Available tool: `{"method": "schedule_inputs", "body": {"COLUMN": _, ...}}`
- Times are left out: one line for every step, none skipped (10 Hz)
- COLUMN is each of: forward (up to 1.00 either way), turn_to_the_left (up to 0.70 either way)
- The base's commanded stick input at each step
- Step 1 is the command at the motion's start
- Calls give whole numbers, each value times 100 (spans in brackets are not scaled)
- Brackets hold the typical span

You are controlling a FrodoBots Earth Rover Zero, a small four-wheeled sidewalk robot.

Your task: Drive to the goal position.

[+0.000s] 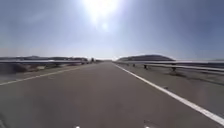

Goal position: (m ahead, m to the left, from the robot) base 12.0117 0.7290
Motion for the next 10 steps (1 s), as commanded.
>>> {"method": "schedule_inputs", "body": {"forward": 70, "turn_to_the_left": 0}}
{"method": "schedule_inputs", "body": {"forward": 70, "turn_to_the_left": 0}}
{"method": "schedule_inputs", "body": {"forward": 70, "turn_to_the_left": 0}}
{"method": "schedule_inputs", "body": {"forward": 70, "turn_to_the_left": 0}}
{"method": "schedule_inputs", "body": {"forward": 70, "turn_to_the_left": 0}}
{"method": "schedule_inputs", "body": {"forward": 70, "turn_to_the_left": 0}}
{"method": "schedule_inputs", "body": {"forward": 70, "turn_to_the_left": 0}}
{"method": "schedule_inputs", "body": {"forward": 70, "turn_to_the_left": 0}}
{"method": "schedule_inputs", "body": {"forward": 70, "turn_to_the_left": 0}}
{"method": "schedule_inputs", "body": {"forward": 70, "turn_to_the_left": 0}}
